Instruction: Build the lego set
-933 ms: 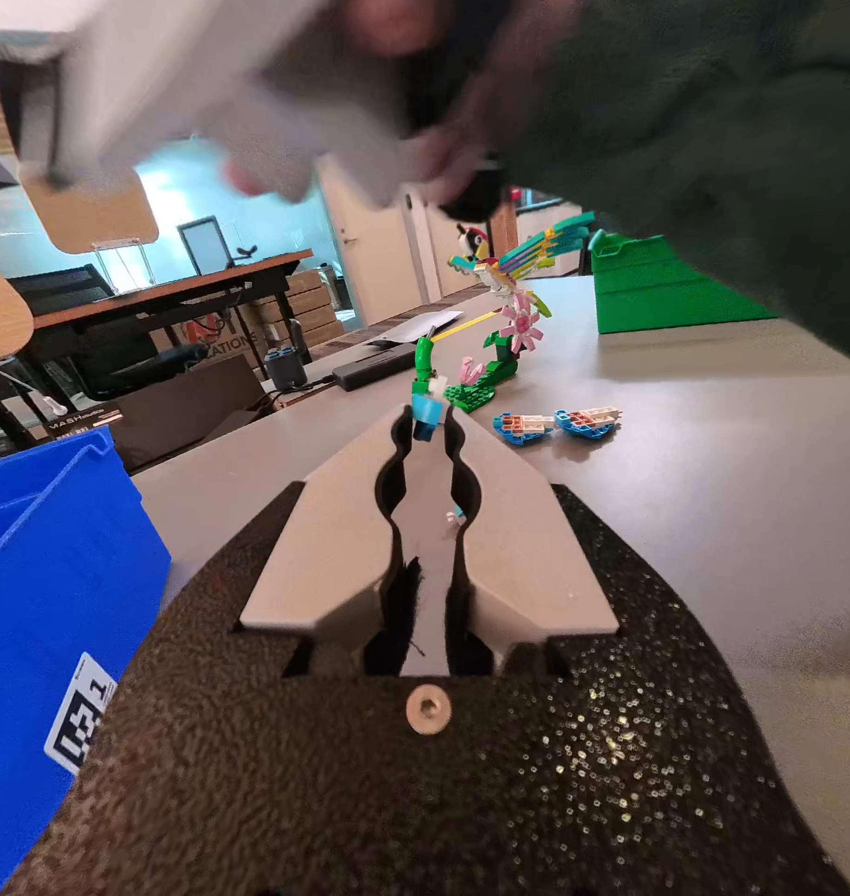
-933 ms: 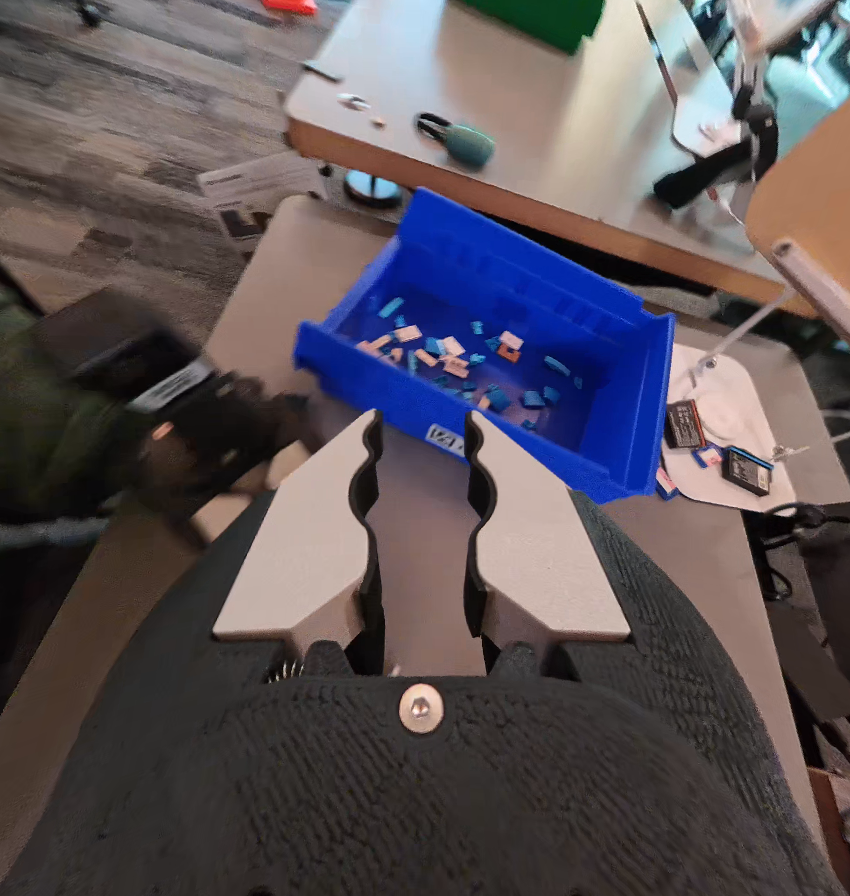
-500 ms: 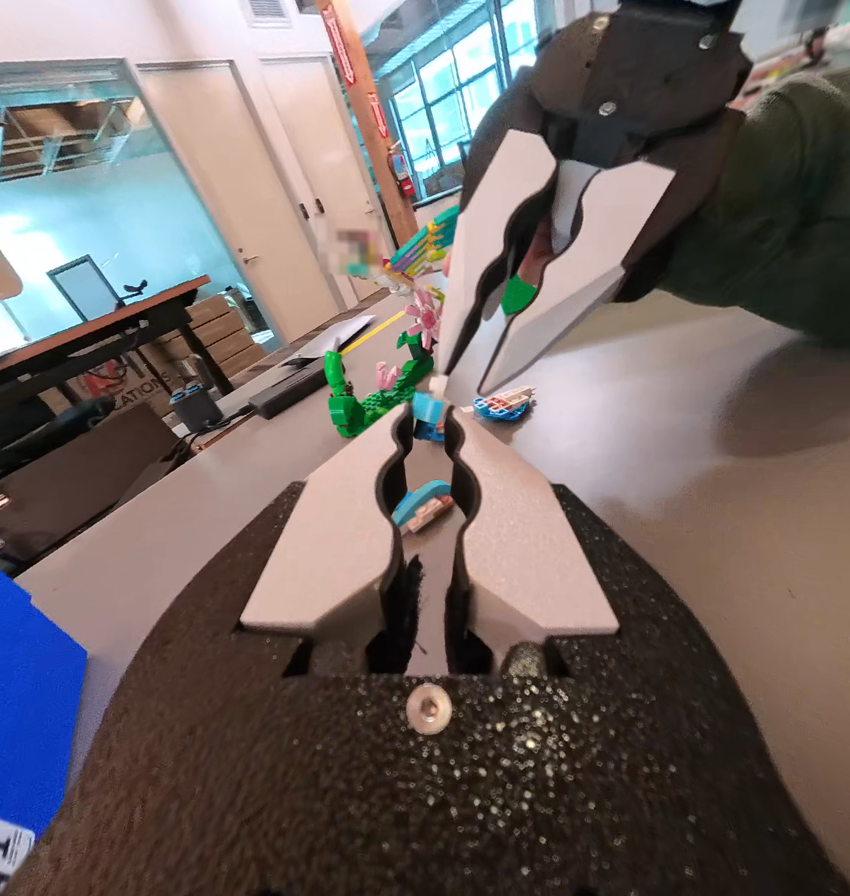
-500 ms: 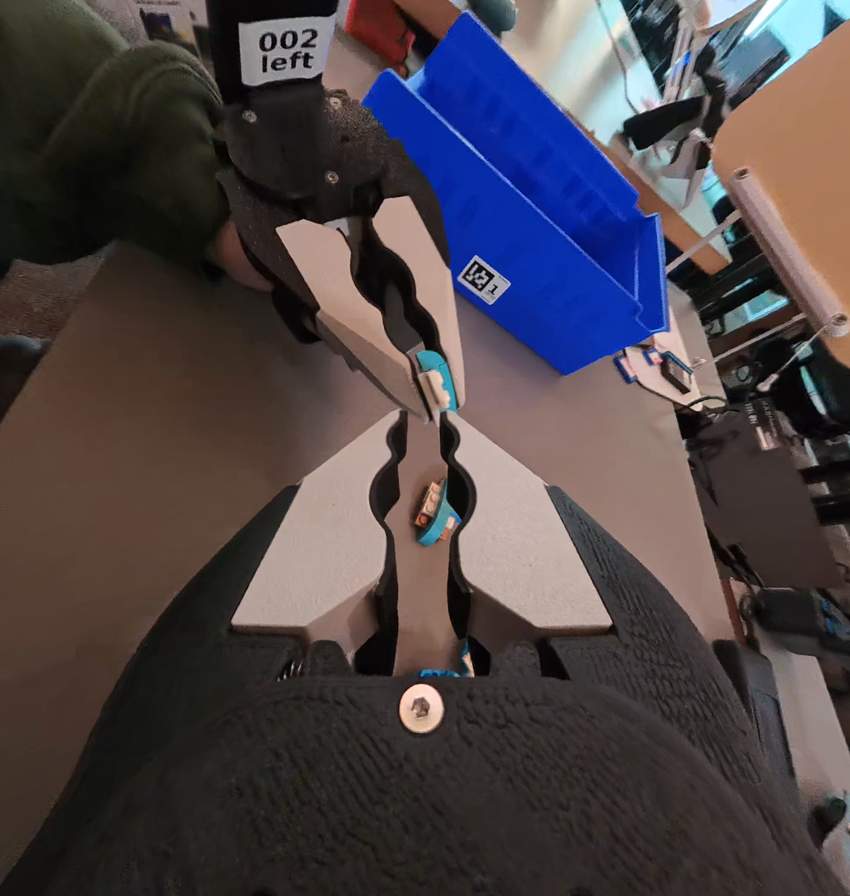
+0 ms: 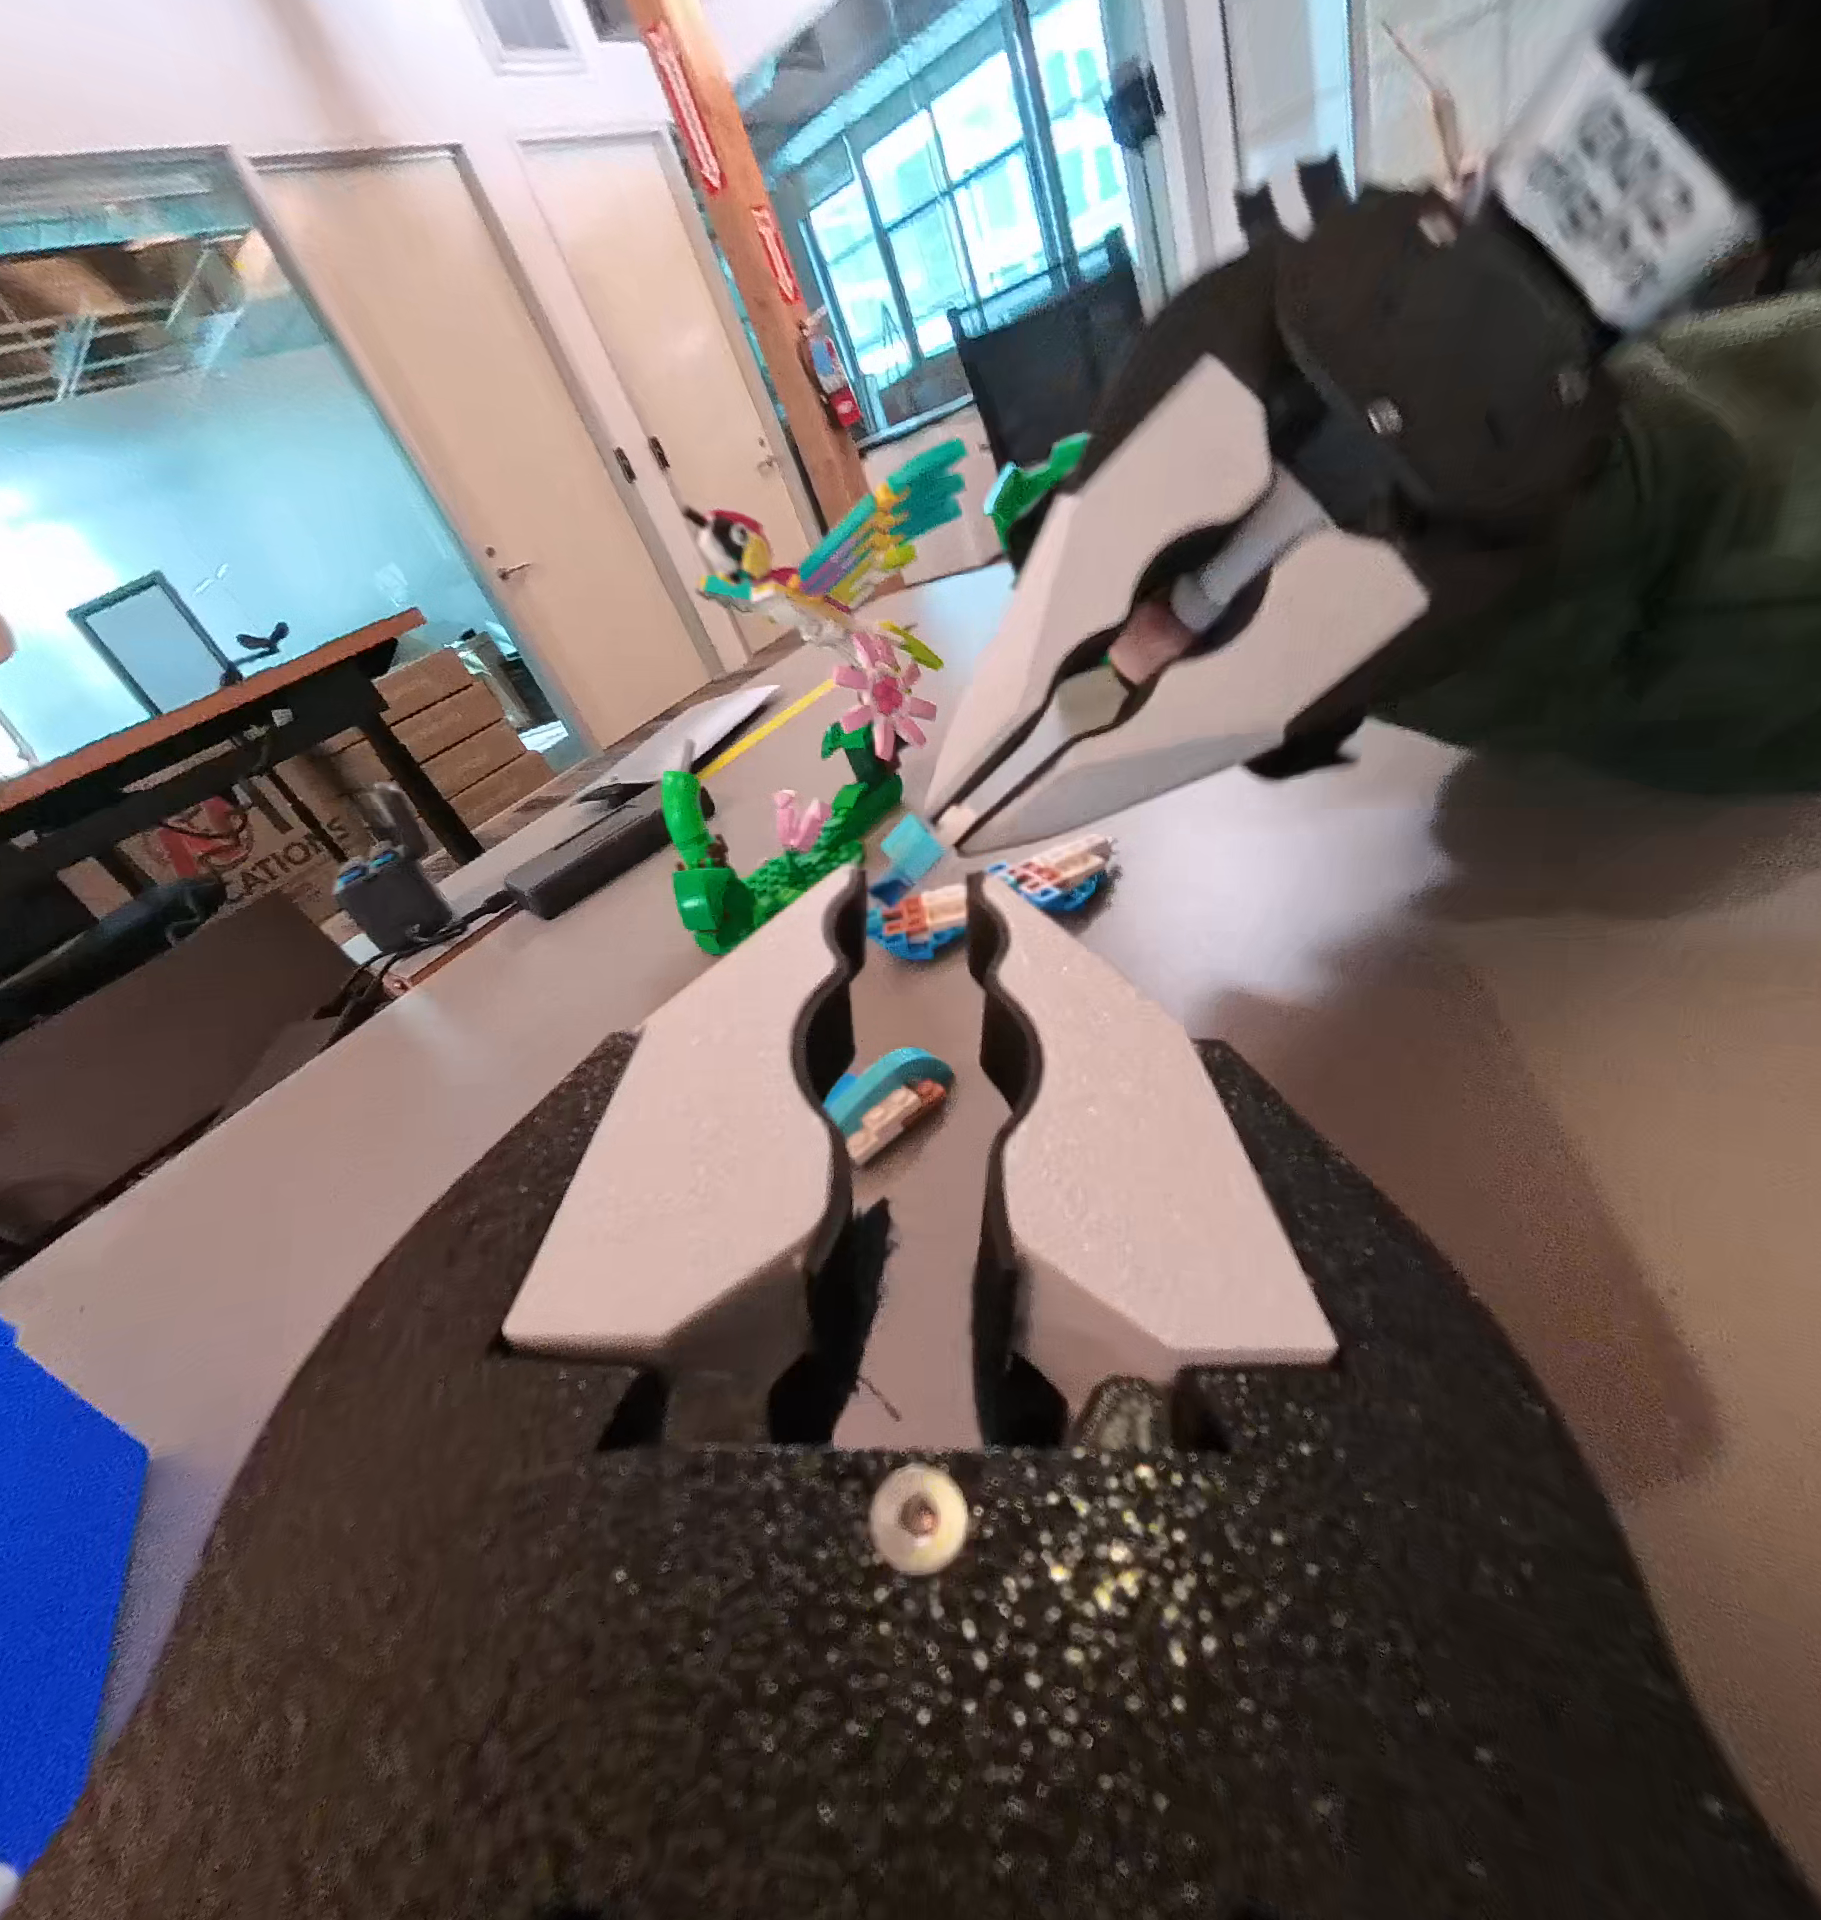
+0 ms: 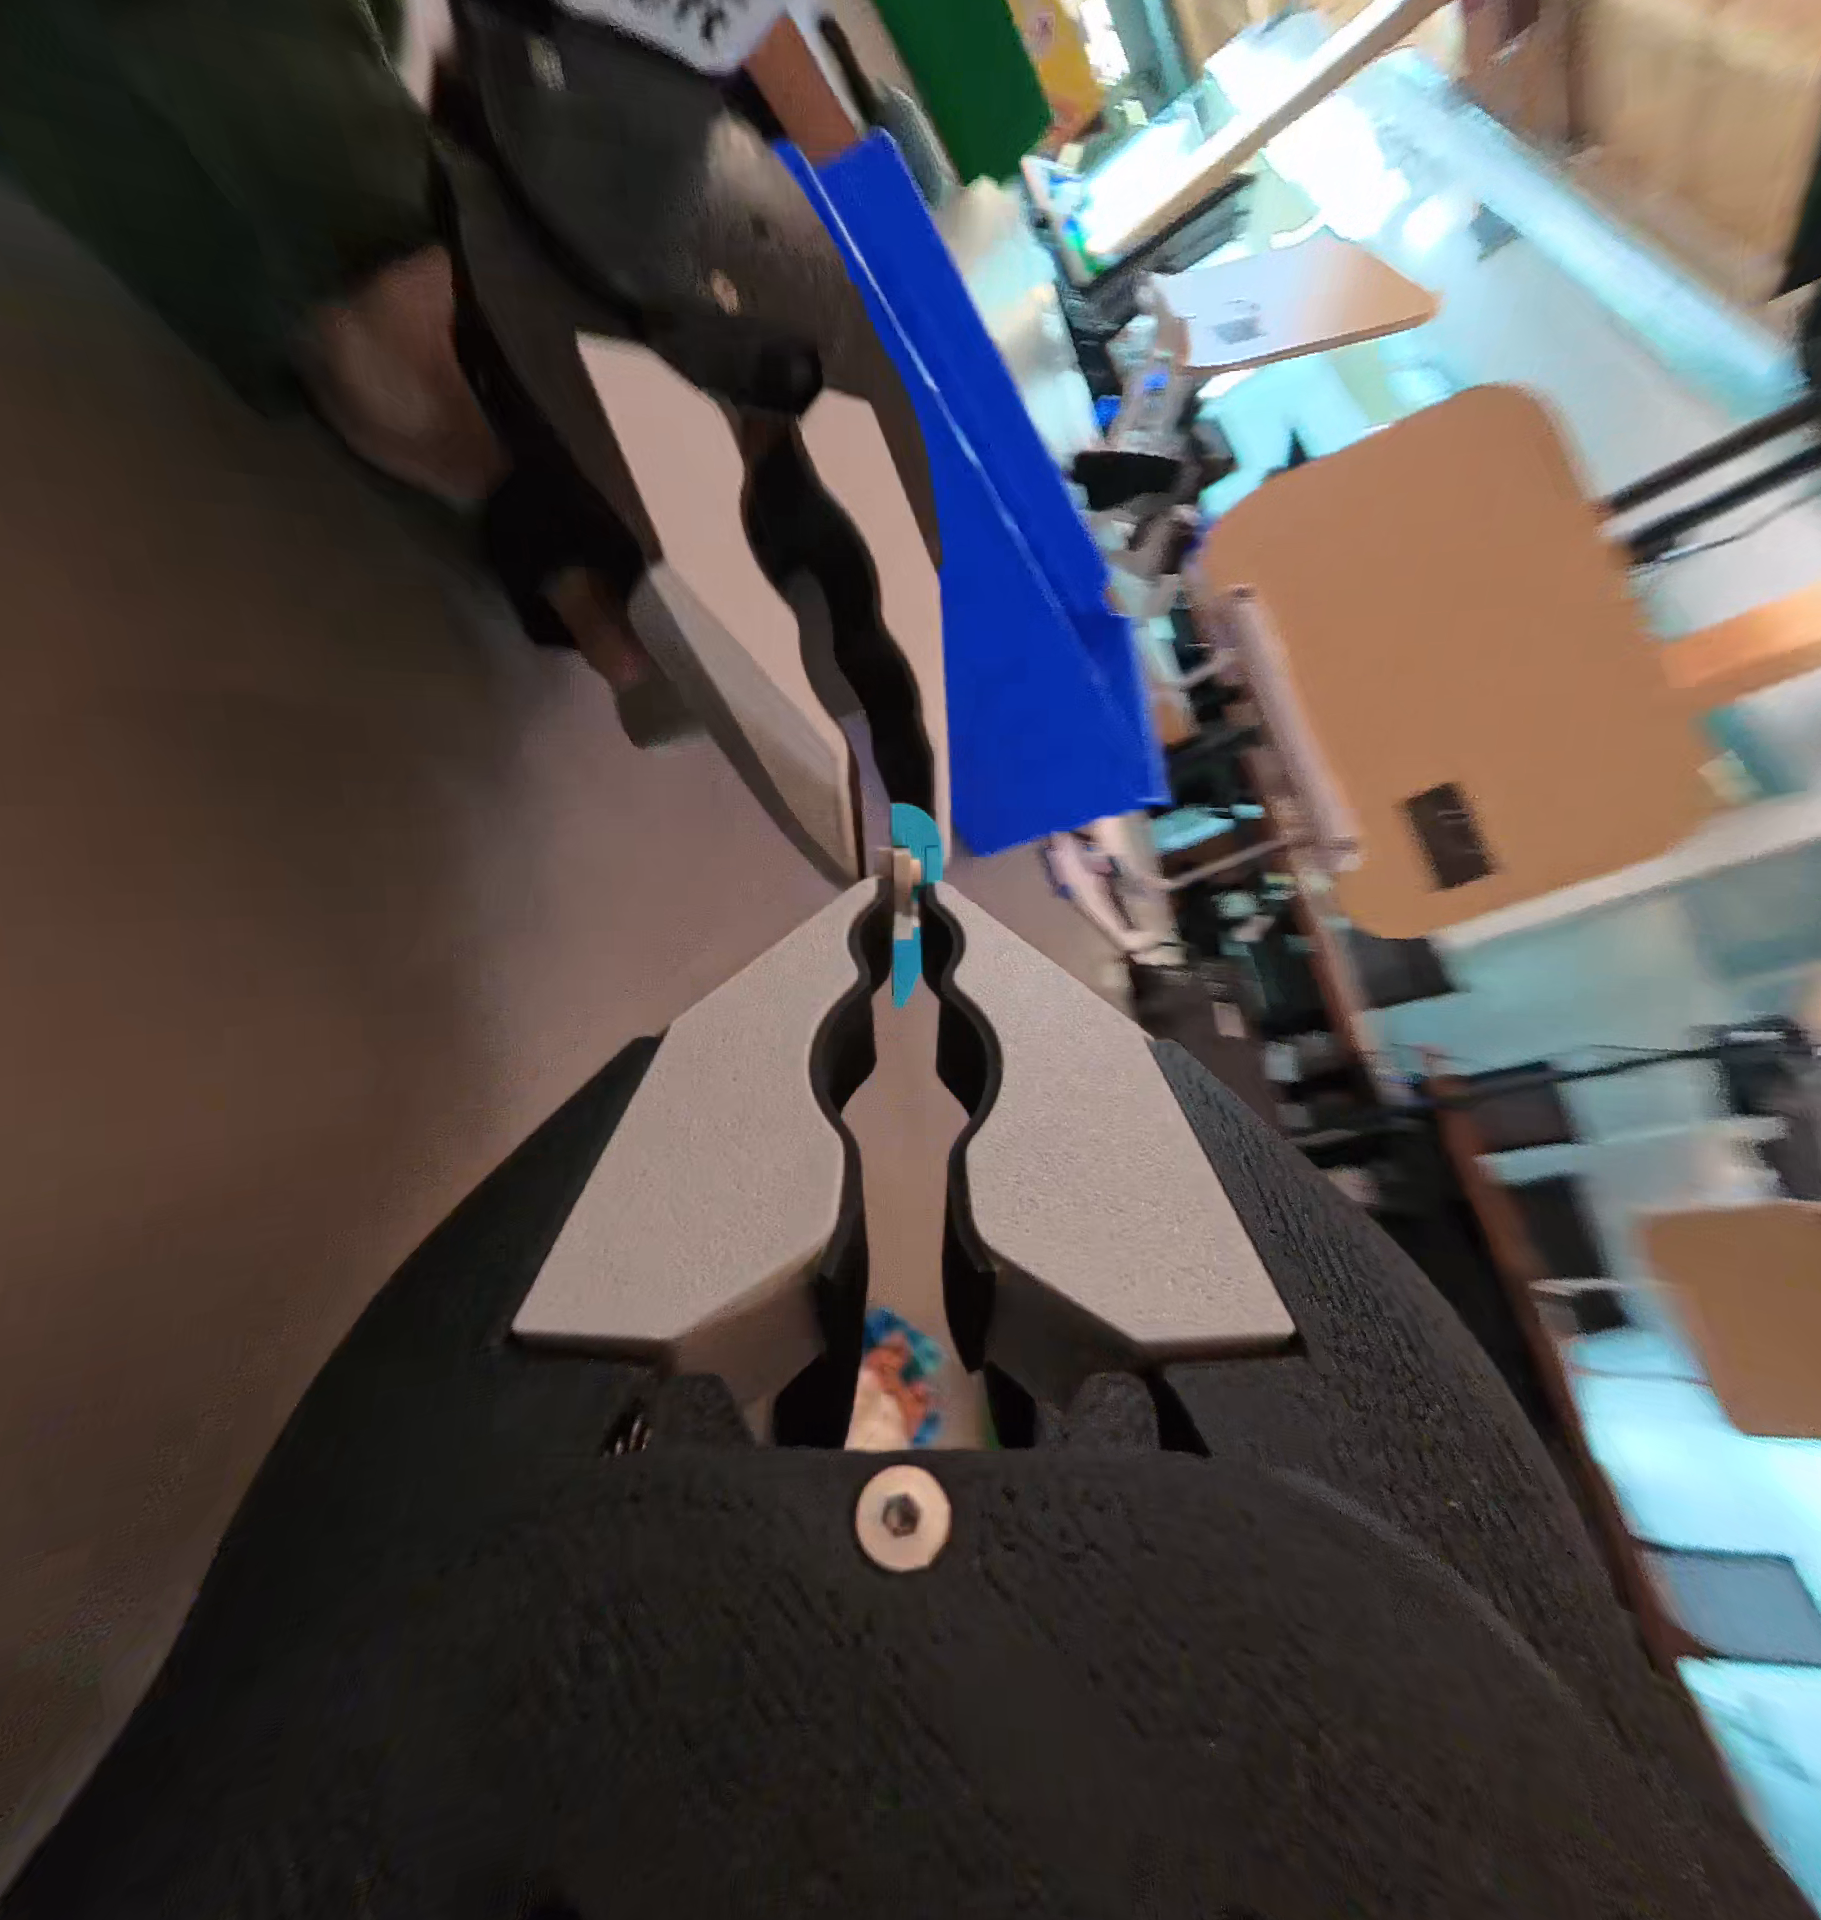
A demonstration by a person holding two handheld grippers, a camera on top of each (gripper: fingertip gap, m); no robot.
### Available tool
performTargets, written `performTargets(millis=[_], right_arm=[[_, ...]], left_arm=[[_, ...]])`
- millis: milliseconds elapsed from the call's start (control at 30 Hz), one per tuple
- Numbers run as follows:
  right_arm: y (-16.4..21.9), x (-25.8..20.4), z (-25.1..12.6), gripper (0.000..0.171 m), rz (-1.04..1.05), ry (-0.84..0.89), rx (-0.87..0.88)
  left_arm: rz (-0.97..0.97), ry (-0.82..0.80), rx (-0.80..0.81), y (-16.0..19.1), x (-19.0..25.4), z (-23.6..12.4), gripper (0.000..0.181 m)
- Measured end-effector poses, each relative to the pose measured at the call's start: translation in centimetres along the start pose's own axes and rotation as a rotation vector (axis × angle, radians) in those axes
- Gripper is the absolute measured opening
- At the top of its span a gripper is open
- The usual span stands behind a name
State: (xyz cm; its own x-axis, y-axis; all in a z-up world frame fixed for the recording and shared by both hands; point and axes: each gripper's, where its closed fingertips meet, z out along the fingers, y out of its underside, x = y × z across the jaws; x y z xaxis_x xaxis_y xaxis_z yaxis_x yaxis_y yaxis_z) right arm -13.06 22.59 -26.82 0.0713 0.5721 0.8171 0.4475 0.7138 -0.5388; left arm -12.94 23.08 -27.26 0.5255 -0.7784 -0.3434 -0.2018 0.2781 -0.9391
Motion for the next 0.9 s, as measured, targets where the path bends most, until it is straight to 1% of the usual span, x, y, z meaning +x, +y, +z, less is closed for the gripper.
performTargets(millis=[33, 133, 267, 333, 400, 433, 467, 567, 633, 700, 767, 867, 900], right_arm=[[0.2, 0.4, 0.0, 0.002, -0.073, 0.063, -0.011], [0.1, 1.2, 0.1, 0.002, -0.235, 0.197, -0.035], [0.1, 1.6, 0.1, 0.002, -0.404, 0.289, -0.081], [0.1, 1.4, 0.2, 0.002, -0.487, 0.301, -0.1], [0.5, 0.8, 0.6, 0.002, -0.48, 0.268, -0.123], [0.5, 0.7, 0.8, 0.002, -0.392, 0.25, -0.115], [0.4, 0.7, 1.0, 0.002, -0.23, 0.216, -0.082], [-0.7, 1.6, 1.1, 0.002, 0.429, 0.102, 0.099], [-0.6, 2.1, 1.1, 0.002, 0.759, 0.008, 0.195], [-0.4, 2.2, 0.9, 0.001, 0.955, -0.069, 0.263], [-0.7, 2.4, 0.6, 0.001, 1.091, -0.137, 0.339], [-1.3, 2.2, 0.2, 0.001, 1.194, -0.228, 0.415], [-1.5, 2.1, 0.1, 0.001, 1.204, -0.251, 0.431]], left_arm=[[-0.036, 0.0, 0.018, -0.2, -0.3, -0.2, 0.018], [-0.171, -0.001, 0.063, -0.7, -1.3, -0.6, 0.02], [-0.277, 0.006, 0.089, -0.9, -2.0, -0.9, 0.017], [-0.277, 0.013, 0.087, -0.9, -1.9, -0.8, 0.015], [-0.268, 0.016, 0.081, -0.9, -1.7, -0.8, 0.015], [-0.267, 0.019, 0.084, -0.9, -1.7, -0.8, 0.016], [-0.274, 0.023, 0.09, -1.0, -1.7, -0.8, 0.017], [-0.339, 0.039, 0.142, -1.6, -1.8, -1.0, 0.023], [-0.365, 0.037, 0.151, -1.6, -2.1, -1.1, 0.024], [-0.385, 0.037, 0.162, -1.7, -2.2, -1.1, 0.024], [-0.406, 0.056, 0.167, -1.8, -2.0, -0.9, 0.024], [-0.446, 0.116, 0.186, -2.2, -1.3, -0.8, 0.017], [-0.469, 0.157, 0.203, -2.5, -0.9, -0.8, 0.011]])
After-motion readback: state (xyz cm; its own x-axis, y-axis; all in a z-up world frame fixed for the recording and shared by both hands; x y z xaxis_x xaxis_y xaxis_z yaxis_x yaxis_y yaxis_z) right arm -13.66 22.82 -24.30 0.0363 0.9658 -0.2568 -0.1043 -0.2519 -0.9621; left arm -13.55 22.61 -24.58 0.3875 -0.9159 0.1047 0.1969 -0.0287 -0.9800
